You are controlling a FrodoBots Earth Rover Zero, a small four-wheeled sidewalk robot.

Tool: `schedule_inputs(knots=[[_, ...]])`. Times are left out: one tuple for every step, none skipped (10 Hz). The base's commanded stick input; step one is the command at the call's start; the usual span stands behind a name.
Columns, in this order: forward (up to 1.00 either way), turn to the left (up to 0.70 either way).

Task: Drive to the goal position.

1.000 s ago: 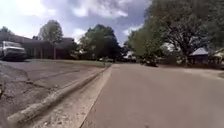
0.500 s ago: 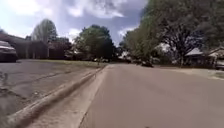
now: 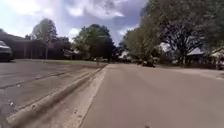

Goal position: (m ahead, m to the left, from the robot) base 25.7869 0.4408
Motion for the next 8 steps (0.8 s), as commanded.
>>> schedule_inputs(knots=[[1.0, -0.03], [1.0, -0.03], [1.0, -0.03], [1.0, 0.0], [1.0, 0.0], [1.0, 0.0], [1.0, 0.0], [1.0, 0.0]])
